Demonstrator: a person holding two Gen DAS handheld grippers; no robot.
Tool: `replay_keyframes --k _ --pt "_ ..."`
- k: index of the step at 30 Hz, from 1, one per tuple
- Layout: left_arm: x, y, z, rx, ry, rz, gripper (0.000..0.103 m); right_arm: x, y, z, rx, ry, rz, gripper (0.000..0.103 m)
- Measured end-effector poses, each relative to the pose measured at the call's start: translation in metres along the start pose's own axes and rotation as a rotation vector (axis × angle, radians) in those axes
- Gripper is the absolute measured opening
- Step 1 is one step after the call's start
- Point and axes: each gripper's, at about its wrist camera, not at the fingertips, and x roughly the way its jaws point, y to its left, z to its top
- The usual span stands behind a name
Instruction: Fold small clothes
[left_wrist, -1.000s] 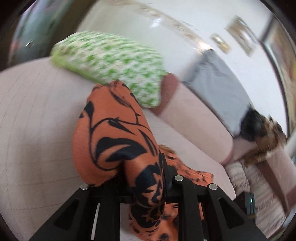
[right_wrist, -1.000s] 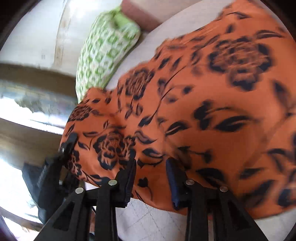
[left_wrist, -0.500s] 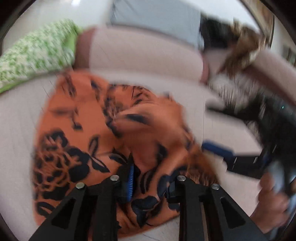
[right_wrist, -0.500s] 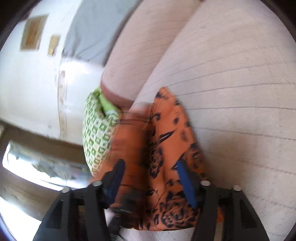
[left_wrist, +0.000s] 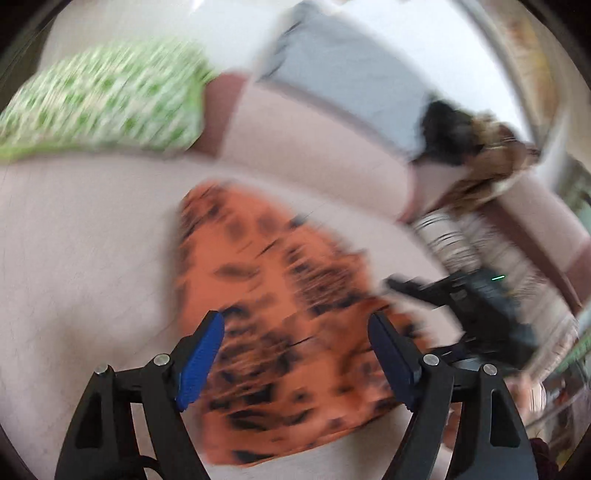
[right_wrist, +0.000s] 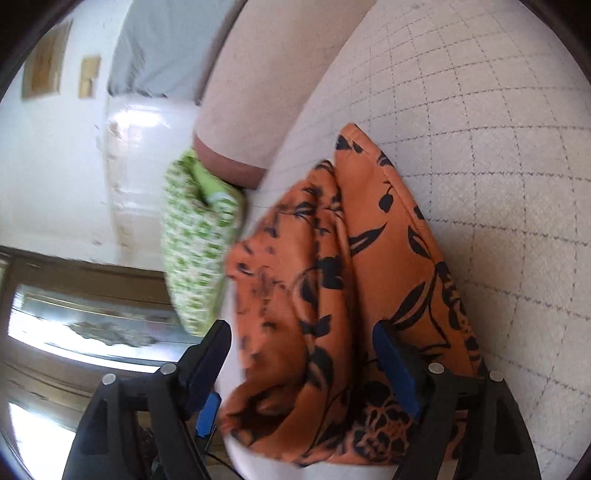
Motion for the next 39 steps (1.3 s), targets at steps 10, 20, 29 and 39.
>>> replay_keyframes --k 10,20,29,39 --pt "0.022 0.019 -0.021 -0.048 0.112 0.075 0.08 0.02 0.046 -0.027 -0.298 -0.069 -0.282 0.024" --pt "0.039 -0.004 -0.043 0.052 0.225 0.113 0.081 -0.015 0.001 -0.019 -0.18 0.018 -0.356 0.036" --pt "0.025 -0.011 -0.043 0.064 0.166 0.125 0.081 -0.089 0.03 0.001 -0.259 -0.363 -0.179 0.075" --pt "0.021 0.003 -0.034 0.047 0.161 0.13 0.081 0.023 0.046 0.019 -0.296 -0.104 -0.301 0.038"
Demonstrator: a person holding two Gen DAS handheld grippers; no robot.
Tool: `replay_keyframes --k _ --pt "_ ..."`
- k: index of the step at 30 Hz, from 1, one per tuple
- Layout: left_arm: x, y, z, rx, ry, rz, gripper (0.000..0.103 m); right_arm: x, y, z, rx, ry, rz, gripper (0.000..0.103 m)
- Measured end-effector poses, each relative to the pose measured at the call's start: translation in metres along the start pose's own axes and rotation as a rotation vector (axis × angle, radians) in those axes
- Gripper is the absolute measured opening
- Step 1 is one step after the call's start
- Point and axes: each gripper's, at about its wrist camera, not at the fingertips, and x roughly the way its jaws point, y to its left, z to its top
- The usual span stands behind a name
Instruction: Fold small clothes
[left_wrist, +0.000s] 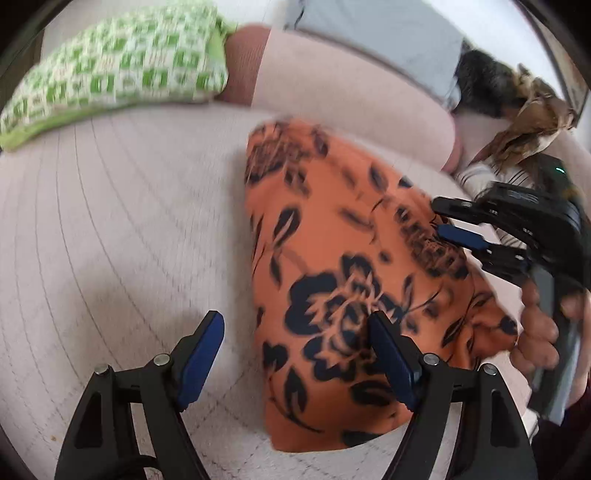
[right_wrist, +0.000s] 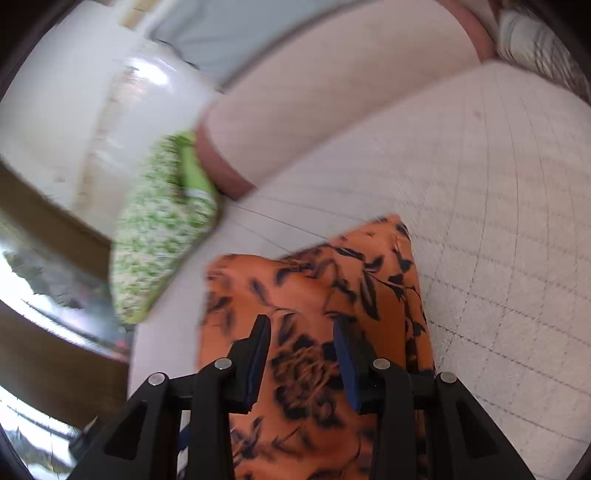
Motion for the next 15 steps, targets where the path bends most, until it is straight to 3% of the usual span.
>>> replay_keyframes --k 3,9,12,14,15 --pt "0.005 0.009 -0.009 -0.028 0.048 -0.041 0.082 0.044 -0.016 0.008 0.067 0.032 -0.059 0.036" --pt "-0.007 0.0 -0.013 0.035 0.019 -0.006 0.082 0.03 -0.008 0.019 0.126 -0.014 -0.007 0.04" --pt "-0.006 0.0 -0.011 0.036 0.022 -0.008 0.082 0.017 0.022 0.02 0.042 -0.008 0.091 0.04" --pt "-0.006 0.0 -0.01 0.036 0.027 -0.013 0.082 0.024 0.055 0.019 -0.052 0.035 0.121 0.051" --pt "-0.007 -0.001 -0.01 0.037 0.027 -0.014 0.082 0.033 0.069 0.02 -0.087 0.06 0.125 0.051"
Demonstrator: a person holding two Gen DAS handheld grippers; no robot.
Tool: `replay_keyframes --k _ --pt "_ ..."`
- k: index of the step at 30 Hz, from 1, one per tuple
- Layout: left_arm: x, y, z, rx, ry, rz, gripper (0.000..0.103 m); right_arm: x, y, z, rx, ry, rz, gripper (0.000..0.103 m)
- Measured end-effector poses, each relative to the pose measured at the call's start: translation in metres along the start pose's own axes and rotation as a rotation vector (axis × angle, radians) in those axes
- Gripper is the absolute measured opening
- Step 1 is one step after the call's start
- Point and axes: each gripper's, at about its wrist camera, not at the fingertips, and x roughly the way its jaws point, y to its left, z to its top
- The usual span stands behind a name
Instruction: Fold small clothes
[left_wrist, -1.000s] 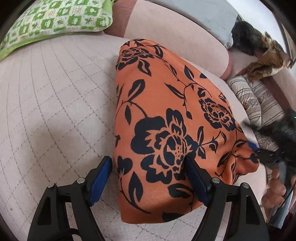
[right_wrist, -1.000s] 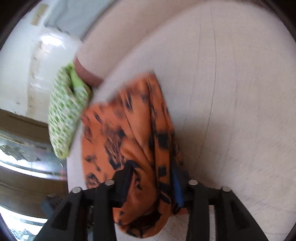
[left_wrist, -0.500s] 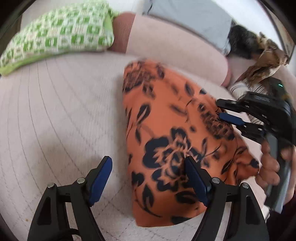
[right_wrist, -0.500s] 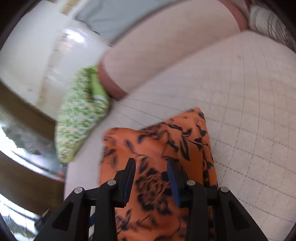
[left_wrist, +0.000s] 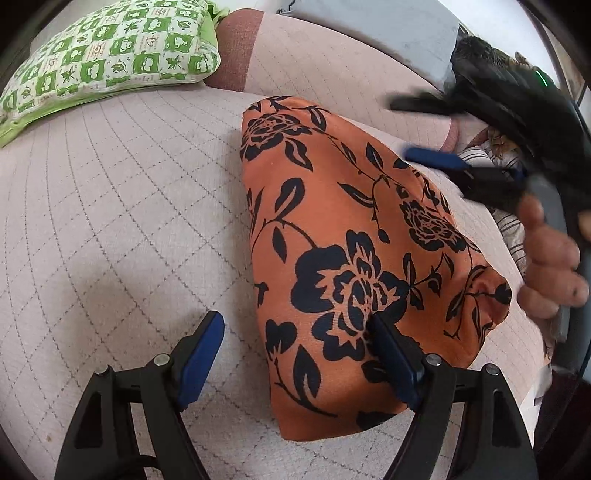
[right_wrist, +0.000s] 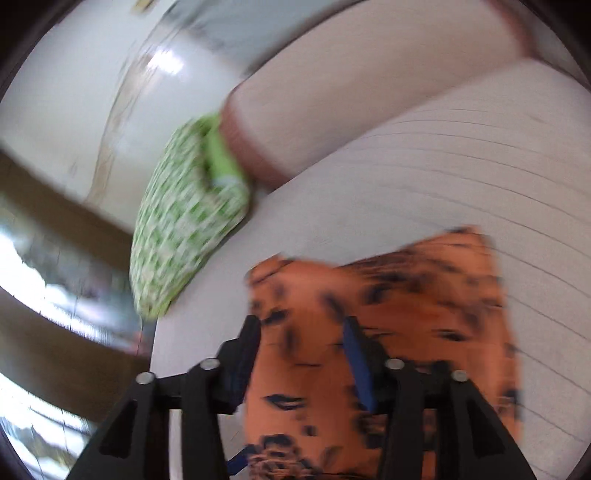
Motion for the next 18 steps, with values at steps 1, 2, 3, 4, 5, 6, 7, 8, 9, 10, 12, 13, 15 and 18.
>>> replay_keyframes --k 1,2,3,4,5,6,7,8,9,10,12,13,15,18 --pt "0.0 0.0 0.001 0.004 -0.002 0.0 0.082 0.013 0.012 0.003 -0.035 0.044 -0.001 0.051" --pt "0.003 0.001 0.002 0.012 -0.005 0.003 0.082 0.033 0.021 0.006 -0.065 0.109 -0.016 0.051" --pt "0.004 0.0 0.001 0.023 -0.008 0.007 0.082 0.05 0.025 0.01 -0.074 0.151 -0.035 0.051" --pt "0.004 -0.001 0.001 0.037 -0.014 0.014 0.082 0.074 0.028 0.015 -0.073 0.189 -0.057 0.051" --pt "0.004 -0.003 0.0 0.054 -0.021 0.022 0.082 0.1 0.024 0.02 -0.062 0.238 -0.088 0.052" --pt "0.004 -0.004 -0.001 0.068 -0.025 0.033 0.082 0.118 0.019 0.024 -0.052 0.262 -0.112 0.052" --pt "0.004 -0.004 -0.002 0.076 -0.026 0.036 0.082 0.135 0.012 0.031 -0.033 0.268 -0.101 0.052" --pt "0.004 -0.005 -0.002 0.08 -0.022 0.032 0.082 0.136 0.009 0.036 -0.02 0.249 -0.077 0.051" --pt "0.005 -0.005 -0.002 0.078 -0.015 0.025 0.082 0.132 0.006 0.041 0.001 0.228 -0.073 0.051" --pt "0.005 -0.005 -0.002 0.08 -0.01 0.02 0.082 0.131 0.005 0.045 0.048 0.207 -0.074 0.051" --pt "0.006 -0.004 -0.002 0.088 -0.006 0.018 0.082 0.121 0.005 0.044 0.072 0.178 -0.052 0.051" --pt "0.004 -0.004 -0.001 0.087 -0.008 0.018 0.082 0.112 0.006 0.043 0.073 0.164 -0.036 0.051" --pt "0.001 -0.005 0.002 0.075 -0.028 0.017 0.082 0.087 0.007 0.033 0.083 0.143 0.003 0.051" --pt "-0.009 -0.007 0.005 0.085 -0.076 0.053 0.082 0.033 0.01 0.011 0.03 0.1 0.02 0.051"
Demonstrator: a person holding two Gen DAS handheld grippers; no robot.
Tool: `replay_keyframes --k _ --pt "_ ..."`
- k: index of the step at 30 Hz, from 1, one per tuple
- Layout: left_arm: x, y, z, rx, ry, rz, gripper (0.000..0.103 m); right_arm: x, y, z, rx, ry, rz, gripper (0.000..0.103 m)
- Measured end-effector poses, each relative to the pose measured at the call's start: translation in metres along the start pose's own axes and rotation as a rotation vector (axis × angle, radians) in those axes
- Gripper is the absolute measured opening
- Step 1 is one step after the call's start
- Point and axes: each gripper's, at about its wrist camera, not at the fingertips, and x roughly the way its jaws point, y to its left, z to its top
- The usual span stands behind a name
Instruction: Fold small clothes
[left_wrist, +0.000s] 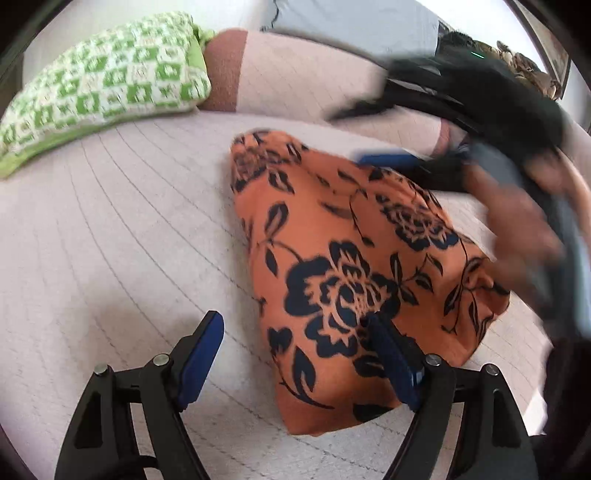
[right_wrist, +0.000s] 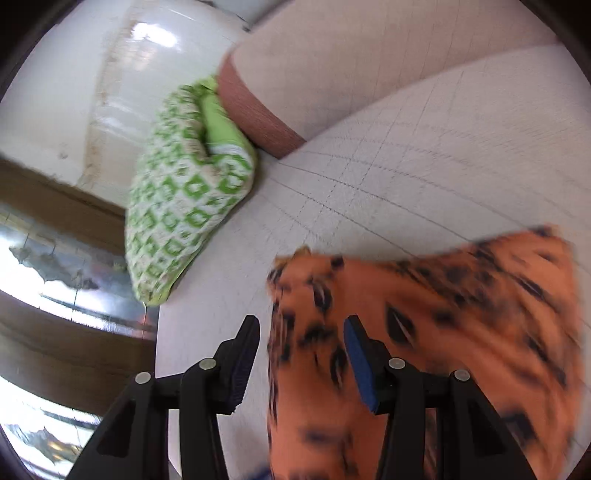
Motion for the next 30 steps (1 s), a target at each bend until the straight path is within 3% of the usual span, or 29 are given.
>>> replay_keyframes --k 3,7,9,10,12,13,19,25,29,30 --pt "-0.005 0.003 0.001 -0.02 -0.017 0.011 0.082 -0.037 -0.008 -0.032 -0.004 0.002 0.012 0.051" --pt "0.006 0.004 -0.007 -0.025 0.034 0.042 0.082 -0.077 -0.039 -0.073 0.047 -0.03 0.019 0.051" --pt "0.008 0.003 -0.009 -0.029 0.034 0.044 0.082 -0.085 -0.06 -0.092 0.095 -0.048 -0.018 0.051" --pt "0.008 0.003 -0.011 -0.027 0.034 0.04 0.082 -0.085 -0.077 -0.103 0.119 -0.051 -0.092 0.051" --pt "0.008 0.001 -0.012 -0.014 0.032 0.053 0.083 -0.078 -0.101 -0.111 0.161 -0.038 -0.141 0.03" --pt "0.009 0.001 -0.012 -0.01 0.025 0.059 0.083 -0.08 -0.11 -0.113 0.199 -0.047 -0.119 0.026" --pt "0.015 -0.001 -0.012 -0.005 0.026 0.068 0.084 -0.099 -0.094 -0.099 0.16 -0.127 -0.101 0.027" --pt "0.018 -0.006 -0.011 0.028 0.022 0.076 0.084 -0.091 -0.092 -0.061 0.207 -0.203 -0.06 0.027" --pt "0.018 -0.006 -0.012 0.044 0.017 0.079 0.085 -0.053 -0.102 -0.038 0.24 -0.12 -0.14 0.03" --pt "0.018 -0.006 -0.012 0.048 0.015 0.081 0.085 -0.049 -0.106 -0.036 0.234 -0.134 -0.129 0.03"
